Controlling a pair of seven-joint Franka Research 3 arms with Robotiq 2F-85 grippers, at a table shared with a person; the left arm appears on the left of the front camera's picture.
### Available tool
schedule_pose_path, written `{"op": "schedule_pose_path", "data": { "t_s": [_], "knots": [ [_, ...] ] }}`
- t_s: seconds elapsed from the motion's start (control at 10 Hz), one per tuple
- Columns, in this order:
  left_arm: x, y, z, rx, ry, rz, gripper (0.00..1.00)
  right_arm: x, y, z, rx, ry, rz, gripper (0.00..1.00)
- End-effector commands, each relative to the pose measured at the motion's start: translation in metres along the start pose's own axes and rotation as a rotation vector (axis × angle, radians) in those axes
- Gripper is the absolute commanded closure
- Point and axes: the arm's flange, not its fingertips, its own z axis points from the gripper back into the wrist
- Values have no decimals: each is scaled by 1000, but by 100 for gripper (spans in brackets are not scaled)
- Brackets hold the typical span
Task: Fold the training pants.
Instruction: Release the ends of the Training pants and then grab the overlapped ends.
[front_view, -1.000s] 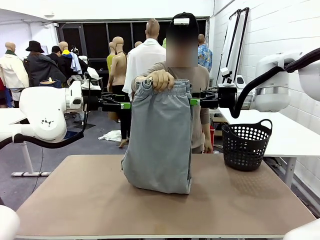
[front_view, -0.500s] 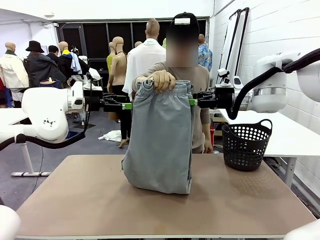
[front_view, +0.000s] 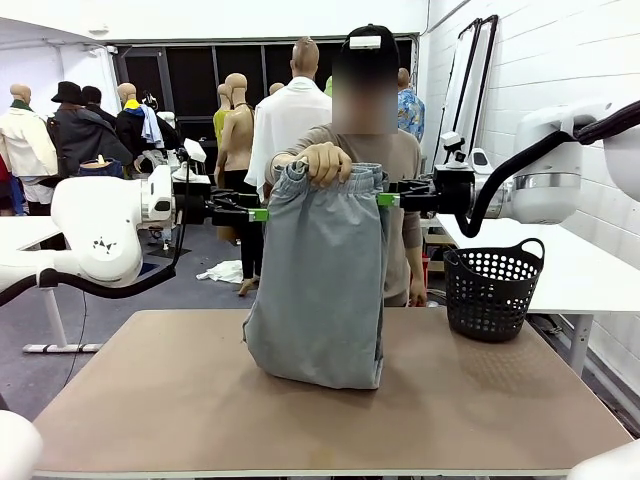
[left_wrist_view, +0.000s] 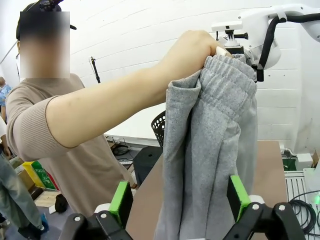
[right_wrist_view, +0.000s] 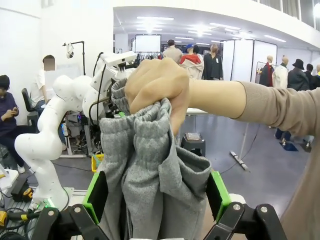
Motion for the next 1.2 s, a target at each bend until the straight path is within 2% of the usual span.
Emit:
{"op": "schedule_pose_path", "data": {
  "t_s": [0.0,1.1],
  "knots": [
    [0,6,-6,-11,10,-9,0,0,10,7,15,-7,-27,0],
    [-2,15,-13,-9,4,-9,0,-12,31,-18,51,18,-77,0]
  ]
}}
